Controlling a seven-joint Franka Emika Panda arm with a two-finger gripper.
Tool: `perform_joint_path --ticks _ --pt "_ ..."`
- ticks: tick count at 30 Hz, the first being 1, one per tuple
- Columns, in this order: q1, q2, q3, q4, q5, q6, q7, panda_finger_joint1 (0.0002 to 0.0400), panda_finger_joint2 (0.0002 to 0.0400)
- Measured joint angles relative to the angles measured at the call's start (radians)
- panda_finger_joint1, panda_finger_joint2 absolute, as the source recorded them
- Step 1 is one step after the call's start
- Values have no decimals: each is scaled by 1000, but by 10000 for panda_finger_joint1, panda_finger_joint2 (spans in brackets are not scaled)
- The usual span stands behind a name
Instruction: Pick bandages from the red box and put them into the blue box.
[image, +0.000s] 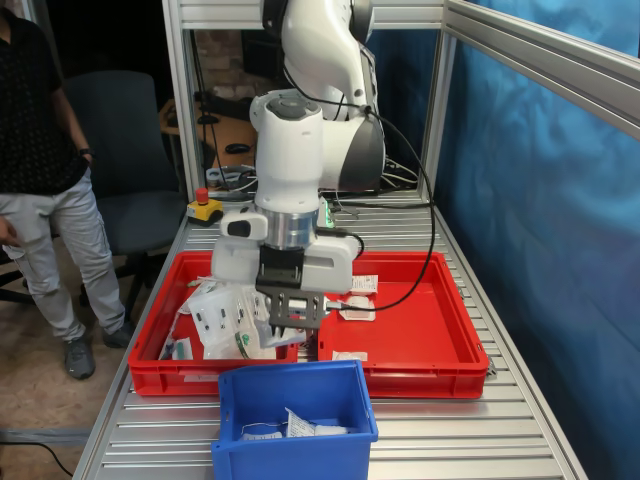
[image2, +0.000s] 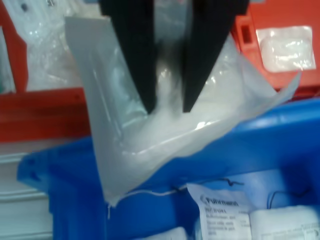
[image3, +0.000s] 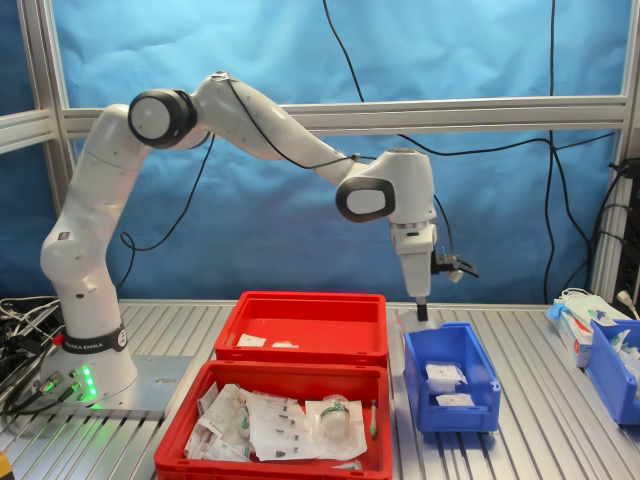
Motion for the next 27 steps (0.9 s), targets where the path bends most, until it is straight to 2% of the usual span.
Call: perform_joint_path --ticks 4,9,14,21,27 --pt "0 41 0 40 15 0 0 45 45" --pt "0 111 0 109 65 -1 0 45 45" --pt "0 158 0 160 93 -1 0 45 45" --pt "0 192 0 199 132 -1 0 45 45" --pt "0 215 0 218 156 -1 0 45 45"
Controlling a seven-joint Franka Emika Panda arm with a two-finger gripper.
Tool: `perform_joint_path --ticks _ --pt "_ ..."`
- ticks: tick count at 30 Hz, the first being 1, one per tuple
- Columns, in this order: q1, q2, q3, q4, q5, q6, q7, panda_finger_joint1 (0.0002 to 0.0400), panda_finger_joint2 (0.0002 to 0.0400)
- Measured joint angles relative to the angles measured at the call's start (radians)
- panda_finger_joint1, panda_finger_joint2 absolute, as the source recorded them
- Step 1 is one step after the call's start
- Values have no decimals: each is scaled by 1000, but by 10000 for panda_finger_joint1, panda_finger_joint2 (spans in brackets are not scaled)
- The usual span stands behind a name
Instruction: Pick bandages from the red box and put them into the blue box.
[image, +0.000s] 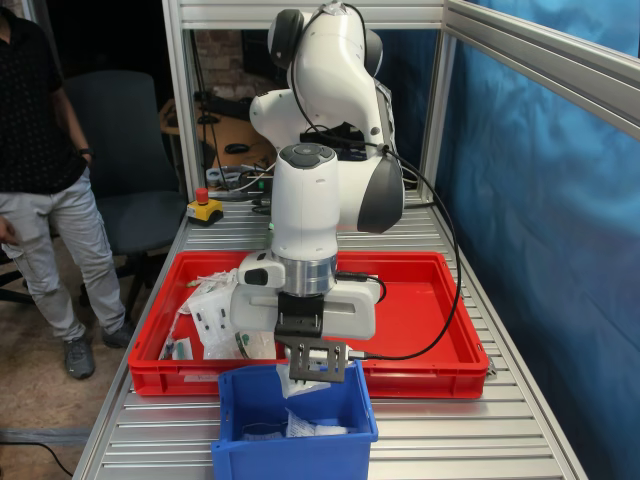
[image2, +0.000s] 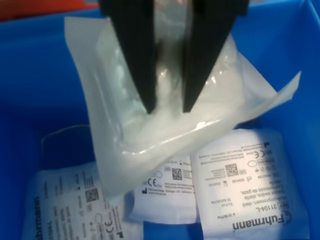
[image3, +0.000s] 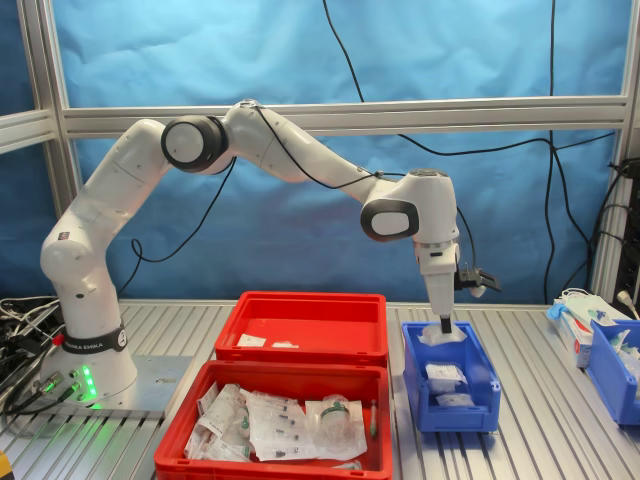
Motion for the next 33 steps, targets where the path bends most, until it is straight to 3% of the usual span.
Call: perform_joint_path --ticks 16,33 --pt "0 30 0 13 20 0 0 45 45" --pt "0 32 1 15 25 0 0 45 45"
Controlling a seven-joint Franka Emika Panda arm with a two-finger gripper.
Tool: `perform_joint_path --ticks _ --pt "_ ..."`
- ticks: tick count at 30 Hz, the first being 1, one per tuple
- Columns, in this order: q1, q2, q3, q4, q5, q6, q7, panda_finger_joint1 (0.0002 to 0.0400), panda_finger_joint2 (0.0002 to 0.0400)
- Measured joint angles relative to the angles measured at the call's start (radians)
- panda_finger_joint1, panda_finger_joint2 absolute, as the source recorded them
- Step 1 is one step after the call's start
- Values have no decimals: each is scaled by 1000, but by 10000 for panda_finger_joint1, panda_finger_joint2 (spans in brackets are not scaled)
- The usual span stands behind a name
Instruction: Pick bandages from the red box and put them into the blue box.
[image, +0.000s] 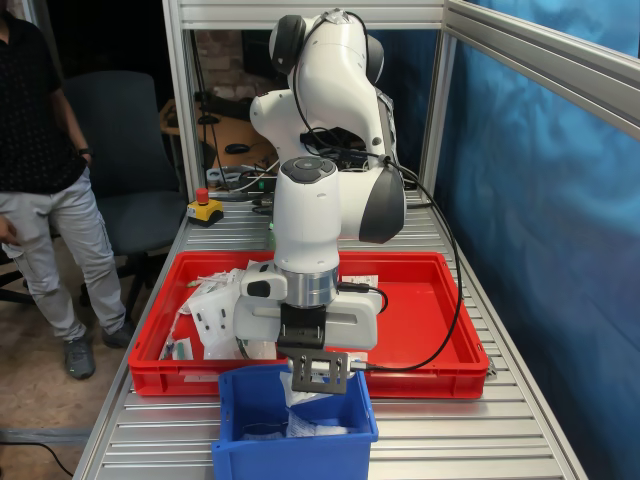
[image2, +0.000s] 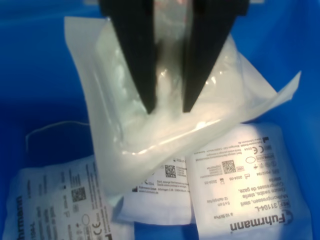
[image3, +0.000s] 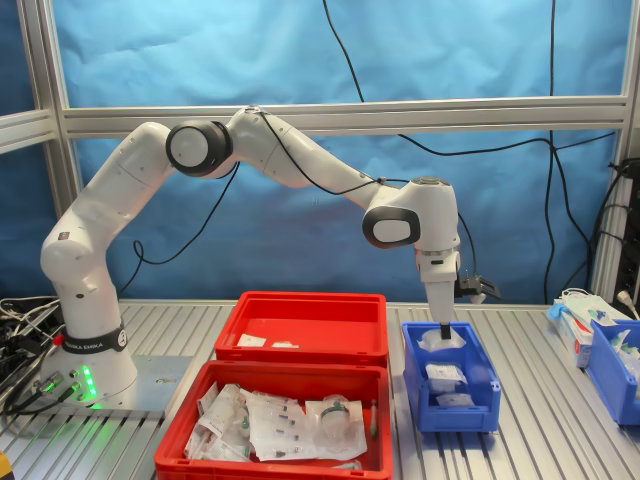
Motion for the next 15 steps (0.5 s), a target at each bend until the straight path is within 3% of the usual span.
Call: perform_joint_path --ticks 6,7,11,12,15 --pt "0 0 0 1 1 0 0 45 45" --pt "0 0 0 1 1 0 0 87 87" --pt "0 0 0 1 1 0 0 87 87" --pt "0 0 0 1 1 0 0 137 137" --pt "0 0 0 1 1 0 0 137 137"
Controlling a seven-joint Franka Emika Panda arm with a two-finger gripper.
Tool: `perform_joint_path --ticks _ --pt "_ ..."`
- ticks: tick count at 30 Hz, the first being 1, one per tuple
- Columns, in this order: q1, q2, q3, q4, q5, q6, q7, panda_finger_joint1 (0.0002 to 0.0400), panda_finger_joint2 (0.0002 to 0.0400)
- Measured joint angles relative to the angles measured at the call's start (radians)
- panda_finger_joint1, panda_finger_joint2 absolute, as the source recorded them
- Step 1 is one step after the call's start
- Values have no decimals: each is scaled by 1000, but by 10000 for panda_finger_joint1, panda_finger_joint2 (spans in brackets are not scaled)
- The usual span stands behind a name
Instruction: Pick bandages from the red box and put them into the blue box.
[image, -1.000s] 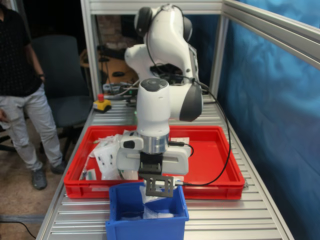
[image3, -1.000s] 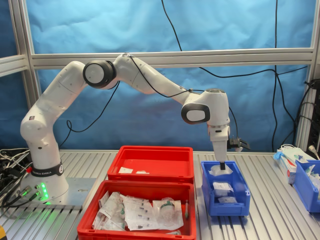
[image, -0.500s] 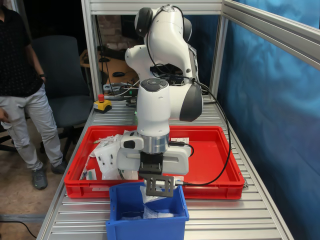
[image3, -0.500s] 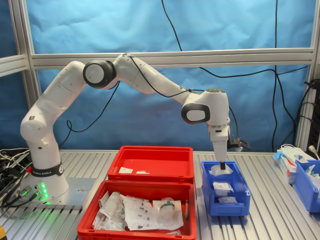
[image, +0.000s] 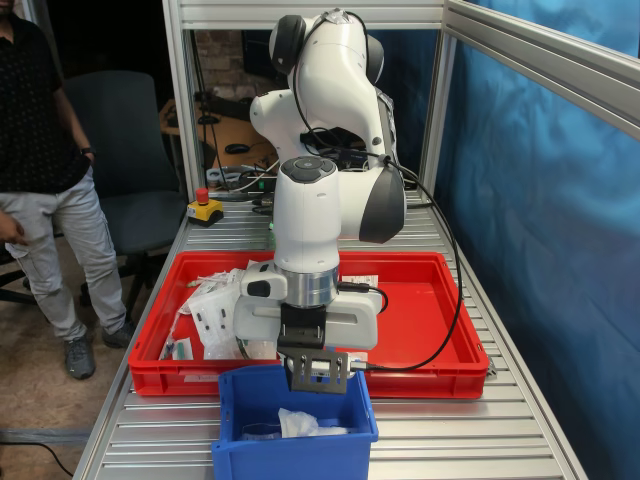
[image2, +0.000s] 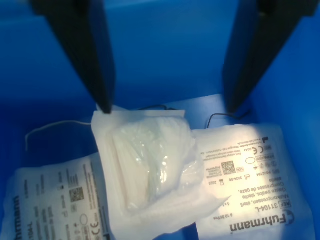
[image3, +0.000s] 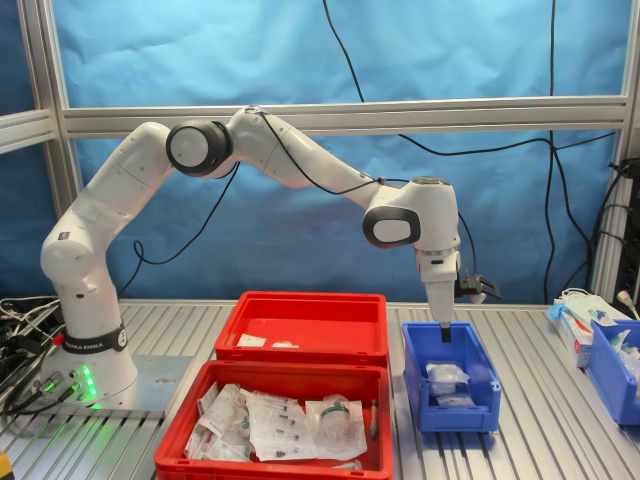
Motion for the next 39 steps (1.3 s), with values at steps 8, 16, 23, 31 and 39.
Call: perform_joint_path --ticks 8,16,23,31,39 --pt "0 0 0 0 0 -10 0 237 237" --pt "0 -14 0 0 0 -72 0 287 287" --pt "0 -60 1 -2 0 -103 0 383 383" --pt "0 -145 1 -11 0 -128 0 397 397" --pt "1 -243 1 -52 0 -204 0 400 400"
